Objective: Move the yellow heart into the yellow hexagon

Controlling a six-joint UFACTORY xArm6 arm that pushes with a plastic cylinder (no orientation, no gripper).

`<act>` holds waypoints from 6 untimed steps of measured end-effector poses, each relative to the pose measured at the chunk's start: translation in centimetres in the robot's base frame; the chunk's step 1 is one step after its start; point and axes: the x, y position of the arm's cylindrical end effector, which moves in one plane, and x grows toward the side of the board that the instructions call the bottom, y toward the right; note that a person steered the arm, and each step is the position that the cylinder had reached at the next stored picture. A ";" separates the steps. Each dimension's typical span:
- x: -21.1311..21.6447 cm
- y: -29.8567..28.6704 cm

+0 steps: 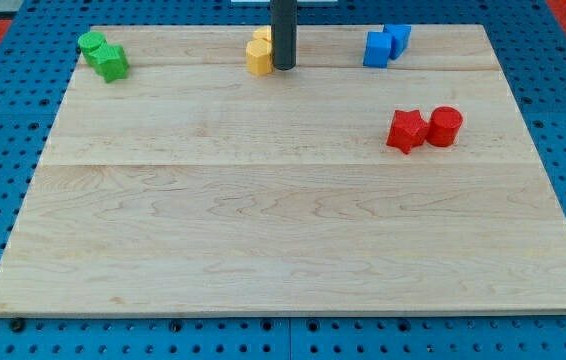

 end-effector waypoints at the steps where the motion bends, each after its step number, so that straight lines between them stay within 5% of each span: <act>1: 0.0 0.0; 3: -2.3 2.4; 4: -7.4 3.1; 5: -7.2 -2.4; 6: -2.7 -5.3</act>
